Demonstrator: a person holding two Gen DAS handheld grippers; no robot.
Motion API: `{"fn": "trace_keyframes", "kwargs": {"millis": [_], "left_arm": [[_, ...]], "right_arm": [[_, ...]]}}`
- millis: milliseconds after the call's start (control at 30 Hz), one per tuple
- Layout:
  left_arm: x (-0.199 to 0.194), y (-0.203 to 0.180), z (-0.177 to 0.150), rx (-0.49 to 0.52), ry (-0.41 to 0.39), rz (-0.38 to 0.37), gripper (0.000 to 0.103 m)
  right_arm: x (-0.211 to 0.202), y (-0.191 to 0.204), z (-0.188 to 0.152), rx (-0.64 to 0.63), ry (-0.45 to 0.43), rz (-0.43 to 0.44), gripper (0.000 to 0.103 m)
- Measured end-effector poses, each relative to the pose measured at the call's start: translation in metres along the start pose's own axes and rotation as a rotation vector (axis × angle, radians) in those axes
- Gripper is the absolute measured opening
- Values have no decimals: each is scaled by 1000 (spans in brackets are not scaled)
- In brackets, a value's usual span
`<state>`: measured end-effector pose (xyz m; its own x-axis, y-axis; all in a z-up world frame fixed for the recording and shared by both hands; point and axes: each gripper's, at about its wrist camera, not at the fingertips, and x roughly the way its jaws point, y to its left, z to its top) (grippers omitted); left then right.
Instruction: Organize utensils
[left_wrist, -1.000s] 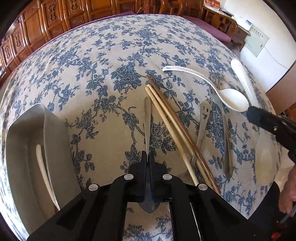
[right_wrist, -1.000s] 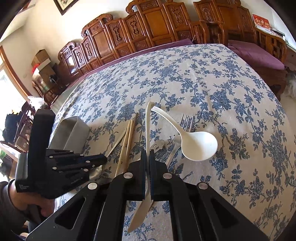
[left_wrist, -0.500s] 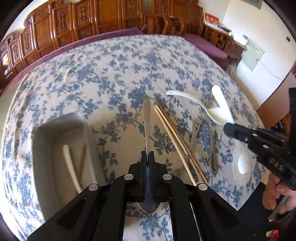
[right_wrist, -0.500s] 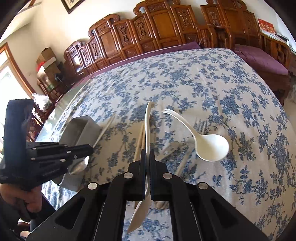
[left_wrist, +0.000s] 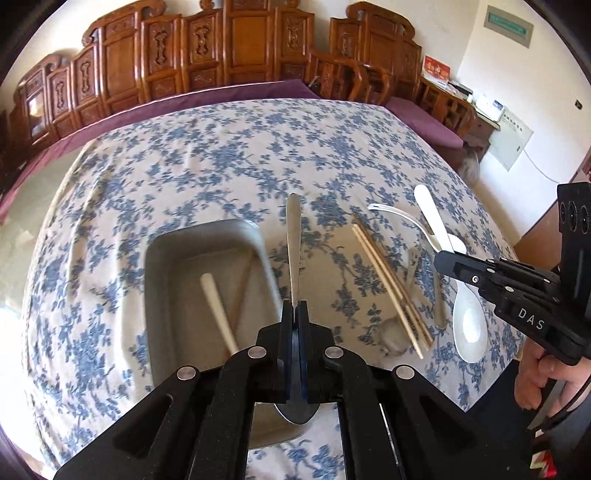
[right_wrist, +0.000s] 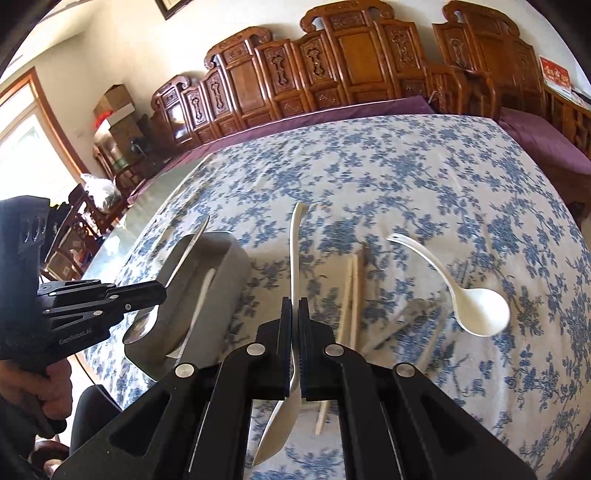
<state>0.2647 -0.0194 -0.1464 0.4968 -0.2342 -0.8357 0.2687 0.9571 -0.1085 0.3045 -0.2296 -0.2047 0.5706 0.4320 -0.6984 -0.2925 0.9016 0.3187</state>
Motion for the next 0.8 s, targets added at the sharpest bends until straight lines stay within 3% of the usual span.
{"fn": "trace_keyframes", "kwargs": {"millis": [233,467,800], "left_arm": [[3,28,-10,-36,10,17,2],[28,54,-21,-62,78,50,2],[52,59,-31,-66,145,87,2]], "right_arm": [[12,26,4,-33,16,23,4],[21,45,5,-58,31,40,4],[24,48,1,-60,47,46,4]]}}
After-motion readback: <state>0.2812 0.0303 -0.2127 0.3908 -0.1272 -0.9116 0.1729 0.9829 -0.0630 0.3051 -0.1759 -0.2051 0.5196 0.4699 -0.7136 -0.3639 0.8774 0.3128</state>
